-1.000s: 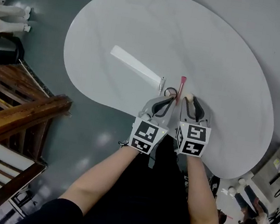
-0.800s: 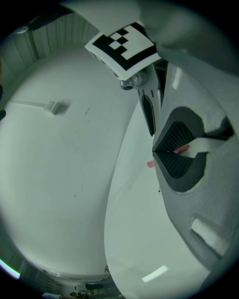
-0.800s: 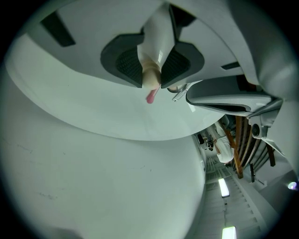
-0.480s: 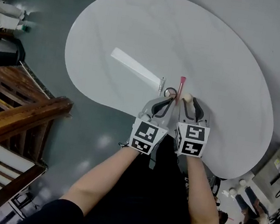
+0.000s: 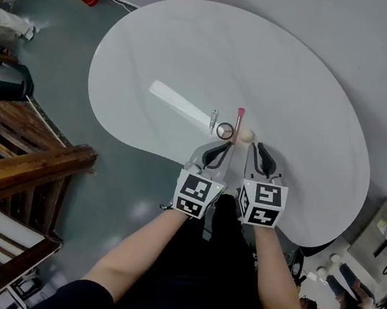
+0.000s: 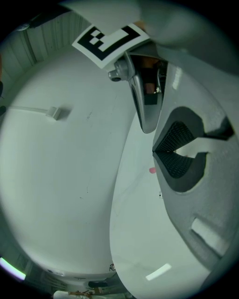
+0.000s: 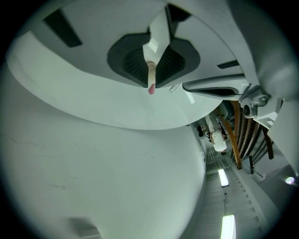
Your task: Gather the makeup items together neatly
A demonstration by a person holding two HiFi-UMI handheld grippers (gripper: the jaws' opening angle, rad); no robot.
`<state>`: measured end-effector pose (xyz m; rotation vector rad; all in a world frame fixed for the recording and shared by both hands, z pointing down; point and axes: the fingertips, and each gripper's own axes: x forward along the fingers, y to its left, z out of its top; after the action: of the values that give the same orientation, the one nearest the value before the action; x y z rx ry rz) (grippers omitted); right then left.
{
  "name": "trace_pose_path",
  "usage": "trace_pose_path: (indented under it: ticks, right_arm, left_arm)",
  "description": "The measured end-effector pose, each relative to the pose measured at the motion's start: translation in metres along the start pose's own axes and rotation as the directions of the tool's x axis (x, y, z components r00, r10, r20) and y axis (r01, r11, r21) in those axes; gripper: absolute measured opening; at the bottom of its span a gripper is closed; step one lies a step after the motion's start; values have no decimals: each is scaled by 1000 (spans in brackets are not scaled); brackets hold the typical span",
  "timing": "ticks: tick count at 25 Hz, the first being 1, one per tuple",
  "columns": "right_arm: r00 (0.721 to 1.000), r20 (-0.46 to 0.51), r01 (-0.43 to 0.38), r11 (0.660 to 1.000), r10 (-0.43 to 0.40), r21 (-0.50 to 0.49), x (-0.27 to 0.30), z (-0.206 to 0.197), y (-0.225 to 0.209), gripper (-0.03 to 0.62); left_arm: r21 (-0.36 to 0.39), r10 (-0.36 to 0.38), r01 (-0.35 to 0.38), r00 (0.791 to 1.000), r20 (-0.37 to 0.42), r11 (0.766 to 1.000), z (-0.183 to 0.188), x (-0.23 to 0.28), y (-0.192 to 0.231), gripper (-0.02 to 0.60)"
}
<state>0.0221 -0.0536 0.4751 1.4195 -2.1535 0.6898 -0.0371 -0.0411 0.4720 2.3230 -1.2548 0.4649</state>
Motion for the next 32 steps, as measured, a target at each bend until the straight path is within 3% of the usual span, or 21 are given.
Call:
trace_pose_path:
  ticks: [4,18,32]
  right_arm:
    - [999,36,-33,999,34,-15,-20,4,4,21]
    - [986,113,-118,990,125,-71,-84,30,22,15]
    - [969,231,-66,994,85,-89,-145,72,73,15]
  left_arm:
    - [13,18,-18,1000,14,1000,2,-12,-11,8]
    - [-1,84,-85,992,90,996,38,-67,-39,8]
    - [20,-18,16,989,144,1000,84,-139,-39,8]
